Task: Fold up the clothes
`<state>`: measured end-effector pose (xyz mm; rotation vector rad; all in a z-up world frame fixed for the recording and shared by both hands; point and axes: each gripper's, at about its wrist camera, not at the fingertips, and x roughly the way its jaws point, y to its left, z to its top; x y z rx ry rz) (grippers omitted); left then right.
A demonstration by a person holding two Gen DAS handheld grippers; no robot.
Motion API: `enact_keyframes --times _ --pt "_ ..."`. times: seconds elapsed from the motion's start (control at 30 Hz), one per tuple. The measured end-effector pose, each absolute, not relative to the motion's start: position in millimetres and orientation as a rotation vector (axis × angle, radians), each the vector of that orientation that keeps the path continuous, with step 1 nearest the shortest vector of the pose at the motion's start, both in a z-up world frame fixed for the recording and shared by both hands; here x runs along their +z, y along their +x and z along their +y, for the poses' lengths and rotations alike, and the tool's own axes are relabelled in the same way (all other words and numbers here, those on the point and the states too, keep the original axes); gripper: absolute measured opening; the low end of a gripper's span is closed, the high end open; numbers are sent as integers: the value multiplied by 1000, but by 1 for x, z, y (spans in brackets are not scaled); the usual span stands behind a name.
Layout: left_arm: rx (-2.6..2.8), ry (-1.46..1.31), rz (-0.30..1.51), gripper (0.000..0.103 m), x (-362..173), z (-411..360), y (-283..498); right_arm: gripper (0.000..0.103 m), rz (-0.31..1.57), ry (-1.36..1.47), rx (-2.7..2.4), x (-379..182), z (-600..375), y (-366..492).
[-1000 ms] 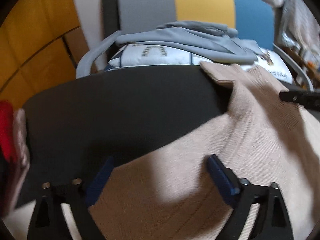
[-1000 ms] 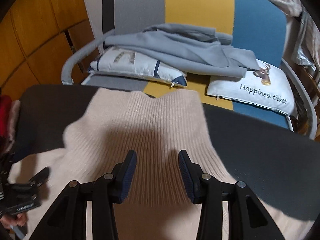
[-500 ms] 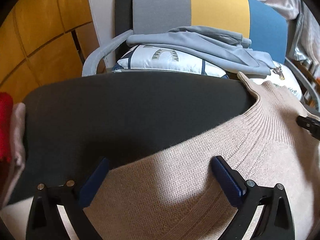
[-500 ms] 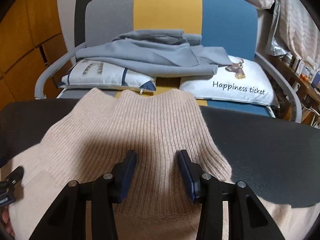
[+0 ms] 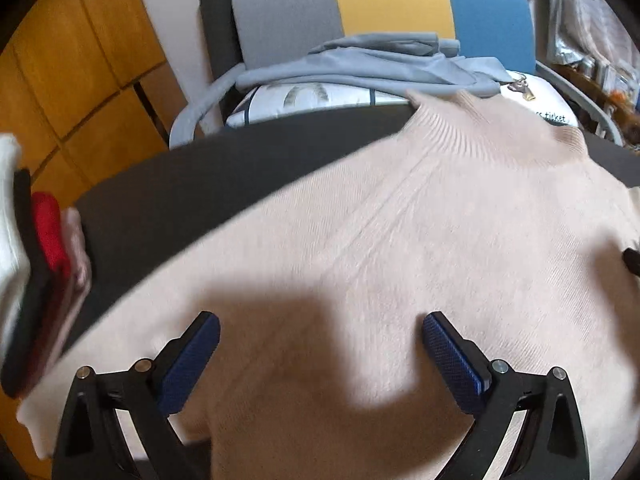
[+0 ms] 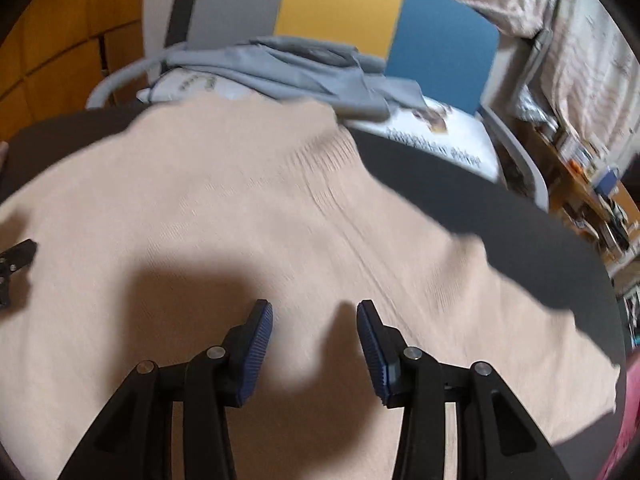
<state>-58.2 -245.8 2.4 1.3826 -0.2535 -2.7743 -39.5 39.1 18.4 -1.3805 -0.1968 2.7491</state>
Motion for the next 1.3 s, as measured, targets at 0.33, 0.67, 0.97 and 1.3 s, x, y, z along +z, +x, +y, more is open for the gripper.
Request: enact_keyframes --times 0.33,0.67,0.97,1.3 --pt "-2788 1373 -84 103 -4 -256 -47 64 92 -1370 2716 12 82 -30" --pt "-2794 1362 -85 103 -5 -259 -49 64 132 -1355 2677 20 125 -1" --pt "-2817 1449 12 103 -2 -275 -46 64 213 -1346 2663 14 143 17" --pt "-2856 1485 -199 103 6 -337 77 64 475 -1437 2700 42 174 176"
